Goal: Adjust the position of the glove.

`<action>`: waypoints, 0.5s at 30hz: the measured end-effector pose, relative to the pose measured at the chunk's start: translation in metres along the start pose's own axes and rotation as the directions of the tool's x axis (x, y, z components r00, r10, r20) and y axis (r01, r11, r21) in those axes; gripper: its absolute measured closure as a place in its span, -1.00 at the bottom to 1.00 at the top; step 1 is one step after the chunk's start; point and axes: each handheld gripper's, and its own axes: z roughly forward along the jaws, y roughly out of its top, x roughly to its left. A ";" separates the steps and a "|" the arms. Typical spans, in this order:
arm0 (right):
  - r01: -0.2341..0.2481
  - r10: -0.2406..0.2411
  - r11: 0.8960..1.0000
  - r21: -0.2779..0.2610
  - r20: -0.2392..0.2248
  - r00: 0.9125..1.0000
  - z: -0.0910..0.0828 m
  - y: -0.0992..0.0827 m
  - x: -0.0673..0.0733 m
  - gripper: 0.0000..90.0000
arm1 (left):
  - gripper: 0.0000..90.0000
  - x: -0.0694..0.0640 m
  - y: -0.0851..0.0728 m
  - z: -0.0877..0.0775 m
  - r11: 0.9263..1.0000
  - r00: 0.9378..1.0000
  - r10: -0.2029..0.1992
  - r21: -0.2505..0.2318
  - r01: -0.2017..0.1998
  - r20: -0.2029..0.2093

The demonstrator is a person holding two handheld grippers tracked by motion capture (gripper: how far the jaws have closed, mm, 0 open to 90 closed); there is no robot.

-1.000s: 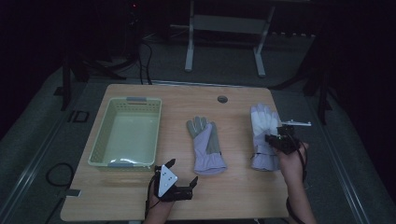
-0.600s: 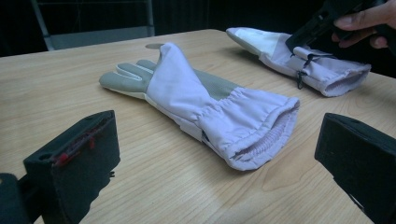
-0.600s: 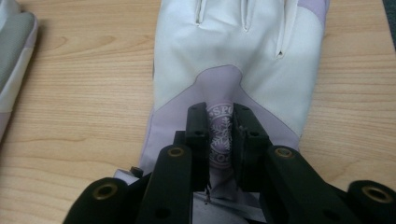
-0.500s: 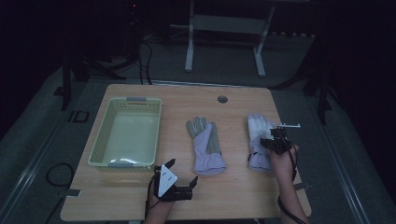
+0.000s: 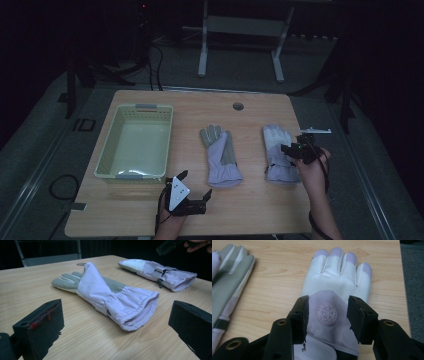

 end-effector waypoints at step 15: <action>-0.081 0.086 0.988 0.134 -0.033 0.996 0.044 -0.026 -0.009 0.46 | -1.00 0.000 0.000 0.000 1.000 1.000 0.006 0.004 -0.006 0.001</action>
